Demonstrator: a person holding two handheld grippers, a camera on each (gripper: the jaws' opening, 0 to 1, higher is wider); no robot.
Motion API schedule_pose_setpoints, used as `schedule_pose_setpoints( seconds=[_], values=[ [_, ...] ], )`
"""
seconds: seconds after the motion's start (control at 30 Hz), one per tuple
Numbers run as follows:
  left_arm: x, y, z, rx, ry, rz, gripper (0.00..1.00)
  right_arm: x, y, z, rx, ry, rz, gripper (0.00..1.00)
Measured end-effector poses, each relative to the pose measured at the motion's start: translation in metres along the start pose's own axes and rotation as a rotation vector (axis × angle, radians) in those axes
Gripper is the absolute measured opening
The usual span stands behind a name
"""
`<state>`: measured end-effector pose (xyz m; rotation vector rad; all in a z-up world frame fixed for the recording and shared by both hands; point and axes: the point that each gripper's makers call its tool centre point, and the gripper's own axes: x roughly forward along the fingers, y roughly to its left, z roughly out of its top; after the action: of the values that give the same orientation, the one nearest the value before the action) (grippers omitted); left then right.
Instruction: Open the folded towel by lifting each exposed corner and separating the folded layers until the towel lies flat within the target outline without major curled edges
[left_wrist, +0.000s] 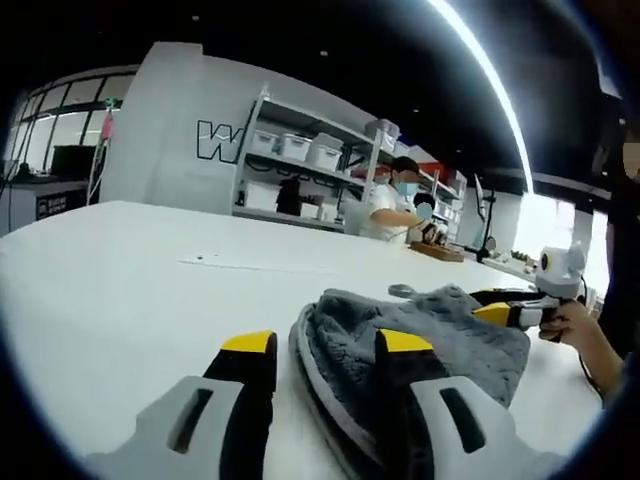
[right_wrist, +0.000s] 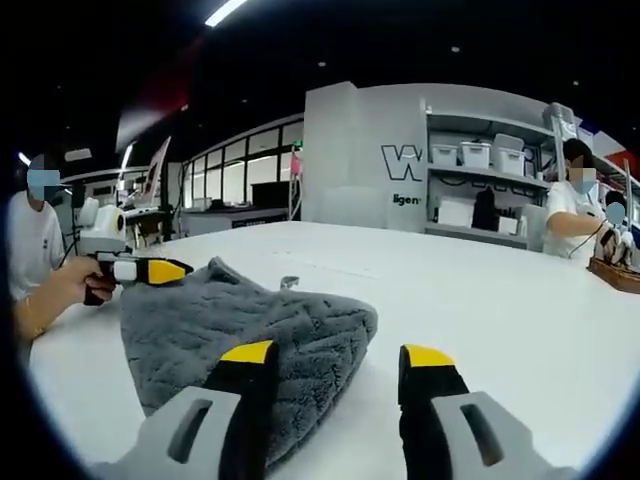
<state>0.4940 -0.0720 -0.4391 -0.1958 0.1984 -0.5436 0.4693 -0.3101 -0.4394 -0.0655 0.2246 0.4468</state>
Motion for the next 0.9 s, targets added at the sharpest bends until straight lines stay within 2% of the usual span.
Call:
schedule_pose_setpoints(
  seconds=[0.07,0.17,0.27,0.37,0.47,0.57,0.7,0.9],
  values=[
    [0.006,0.002,0.001,-0.036,-0.007,-0.007,0.32,0.000,0.002,0.001,0.015,-0.009,0.013,0.45],
    [0.007,0.003,0.001,-0.033,-0.008,0.006,0.32,0.000,0.003,0.001,0.029,-0.015,0.019,0.45],
    [0.008,0.001,-0.001,-0.045,-0.001,-0.011,0.31,0.000,0.004,0.000,0.049,-0.019,0.028,0.44],
    [0.010,0.002,-0.003,-0.056,0.005,-0.013,0.35,0.000,0.004,-0.001,0.077,-0.016,0.035,0.43],
    [0.010,0.001,-0.005,-0.076,0.014,-0.023,0.32,0.000,0.005,-0.003,0.089,-0.012,0.040,0.41],
    [0.011,-0.003,-0.007,-0.086,0.015,-0.043,0.22,0.000,0.008,-0.002,0.081,-0.019,0.054,0.35],
    [0.011,-0.006,-0.006,-0.095,0.004,-0.054,0.16,0.000,0.019,-0.001,0.051,-0.032,0.083,0.22],
    [0.011,-0.008,-0.005,-0.077,-0.001,-0.059,0.07,0.000,0.021,0.001,0.027,-0.040,0.094,0.14]
  ],
)
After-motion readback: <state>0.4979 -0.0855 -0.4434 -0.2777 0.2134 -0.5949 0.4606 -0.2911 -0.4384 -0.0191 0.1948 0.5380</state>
